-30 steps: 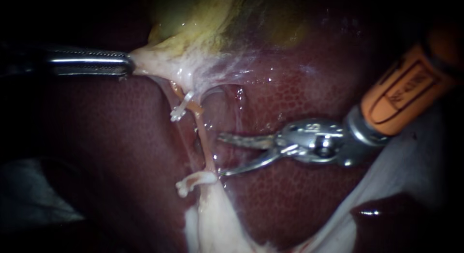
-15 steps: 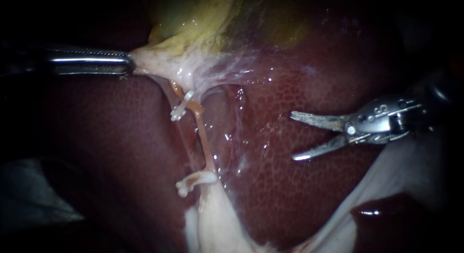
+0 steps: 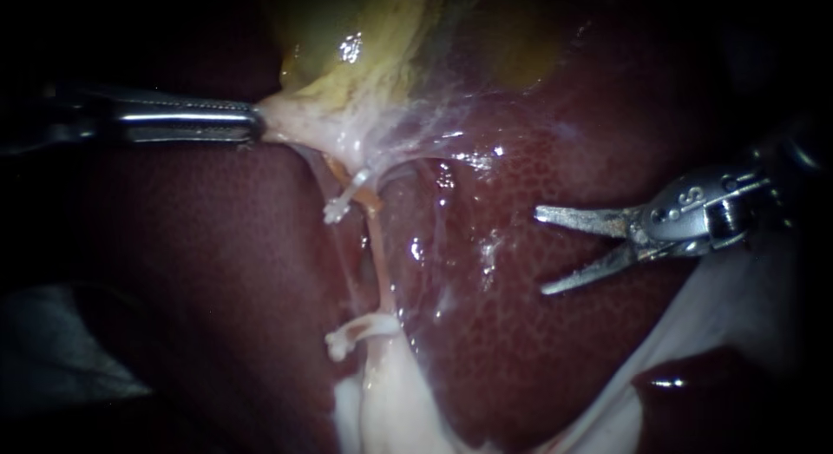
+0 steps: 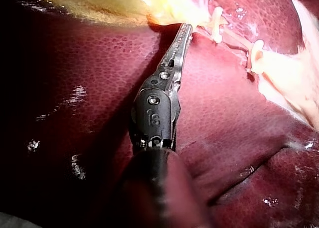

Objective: Go back from the cut left tube

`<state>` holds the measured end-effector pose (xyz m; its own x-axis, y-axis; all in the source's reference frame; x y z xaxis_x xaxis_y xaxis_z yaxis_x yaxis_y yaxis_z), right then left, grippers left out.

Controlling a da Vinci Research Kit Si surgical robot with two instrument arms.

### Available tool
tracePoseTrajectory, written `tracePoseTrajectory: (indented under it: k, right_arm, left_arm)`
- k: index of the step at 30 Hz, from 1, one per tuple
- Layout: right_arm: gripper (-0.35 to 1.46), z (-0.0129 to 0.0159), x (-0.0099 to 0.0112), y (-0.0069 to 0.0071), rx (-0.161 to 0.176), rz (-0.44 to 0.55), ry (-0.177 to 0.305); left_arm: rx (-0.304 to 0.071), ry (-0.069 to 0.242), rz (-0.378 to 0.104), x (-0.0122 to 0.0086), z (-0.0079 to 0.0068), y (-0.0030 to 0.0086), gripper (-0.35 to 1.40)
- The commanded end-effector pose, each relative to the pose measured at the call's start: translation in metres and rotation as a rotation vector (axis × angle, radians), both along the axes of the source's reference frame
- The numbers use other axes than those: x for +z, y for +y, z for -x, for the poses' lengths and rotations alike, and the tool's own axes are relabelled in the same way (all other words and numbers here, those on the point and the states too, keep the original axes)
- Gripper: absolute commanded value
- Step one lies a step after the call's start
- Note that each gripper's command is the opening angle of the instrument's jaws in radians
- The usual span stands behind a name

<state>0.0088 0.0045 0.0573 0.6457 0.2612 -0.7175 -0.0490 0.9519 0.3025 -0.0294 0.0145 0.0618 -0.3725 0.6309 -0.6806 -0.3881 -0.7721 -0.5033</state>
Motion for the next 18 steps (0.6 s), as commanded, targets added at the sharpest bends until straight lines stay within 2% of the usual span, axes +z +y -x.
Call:
tracePoseTrajectory:
  k: [1, 7, 15, 18]
  right_arm:
    - [1.43, 0.0001, 0.0001, -0.0001, 0.0, 0.0, 0.0]
    - [1.43, 0.0002, 0.0001, -0.0001, 0.0, 0.0, 0.0]
    - [1.43, 0.0002, 0.0001, -0.0001, -0.002, -0.001, 0.002]
    - [1.45, -0.0002, 0.0002, -0.0003, -0.019, -0.019, 0.02]
  left_arm:
    - [0.007, 0.002, -0.003, 0.0005, 0.0004, 0.0, -0.35]
    - [0.018, 0.002, -0.006, 0.0015, 0.0018, -0.0005, -0.35]
    - [0.018, 0.002, -0.006, 0.0014, 0.0018, -0.0005, -0.35]
    - [0.02, 0.0, -0.008, 0.001, 0.0014, -0.0004, -0.35]
